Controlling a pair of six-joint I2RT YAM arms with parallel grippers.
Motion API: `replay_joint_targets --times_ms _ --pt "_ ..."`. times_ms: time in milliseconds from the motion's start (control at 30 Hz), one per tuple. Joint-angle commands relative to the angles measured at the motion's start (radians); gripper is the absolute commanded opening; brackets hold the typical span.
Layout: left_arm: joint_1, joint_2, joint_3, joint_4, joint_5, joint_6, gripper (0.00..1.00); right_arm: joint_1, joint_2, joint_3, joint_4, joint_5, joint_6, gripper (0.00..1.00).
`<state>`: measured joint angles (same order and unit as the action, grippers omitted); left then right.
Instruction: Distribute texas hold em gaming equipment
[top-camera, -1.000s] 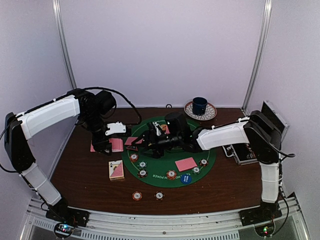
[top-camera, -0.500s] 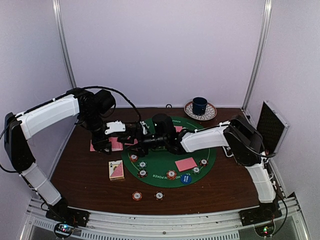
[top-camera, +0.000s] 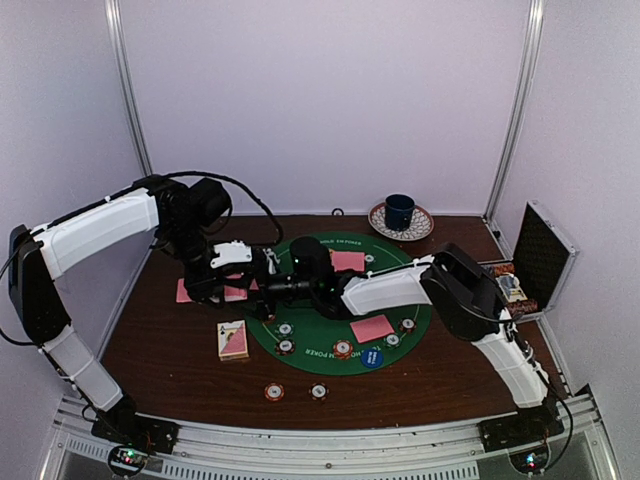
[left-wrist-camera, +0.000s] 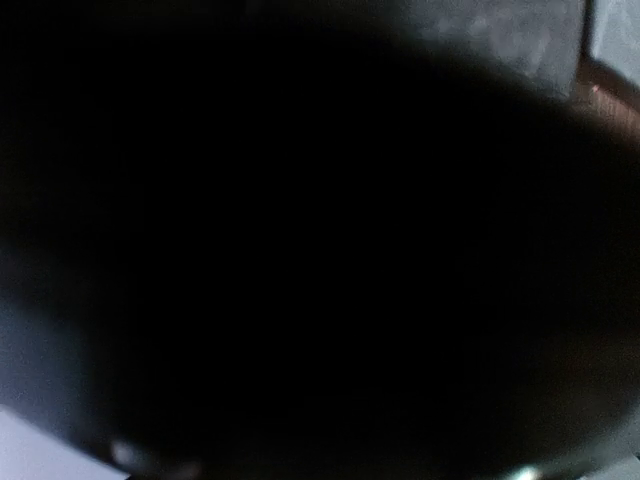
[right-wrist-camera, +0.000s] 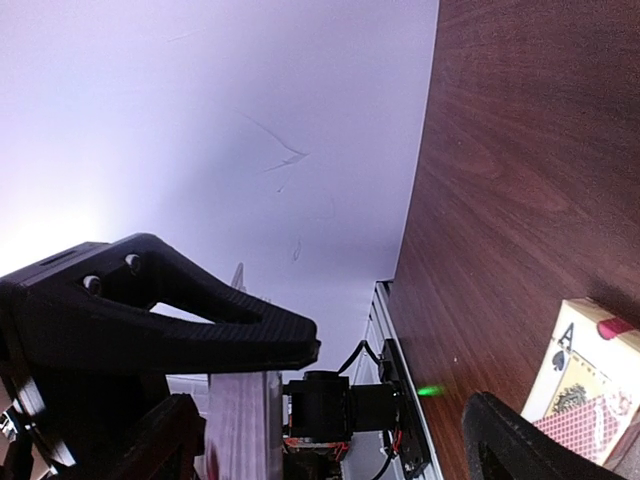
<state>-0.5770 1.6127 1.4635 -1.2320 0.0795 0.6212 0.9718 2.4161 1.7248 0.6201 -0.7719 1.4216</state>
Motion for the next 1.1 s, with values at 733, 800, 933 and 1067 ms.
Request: replay_joint_targets --times_ms 733,800,933,1067 --pt "-0.001 0.007 0.028 -0.014 0.008 -0.001 0.0 0.032 0.13 0.223 -0.2 -0.114 -0.141 0.93" --pt "-0.001 0.005 0.026 -0.015 0.007 -0.001 0.0 0.029 0.126 0.21 -0.221 -0.107 -0.157 0.91" --pt "-0.001 0.0 0.023 -0.016 0.003 0.001 0.0 0.014 0.099 0.144 -0.21 -0.077 -0.158 0.88" --pt "-0.001 -0.003 0.021 -0.016 -0.002 0.002 0.0 -0.002 0.067 0.078 -0.189 -0.061 -0.159 0.86"
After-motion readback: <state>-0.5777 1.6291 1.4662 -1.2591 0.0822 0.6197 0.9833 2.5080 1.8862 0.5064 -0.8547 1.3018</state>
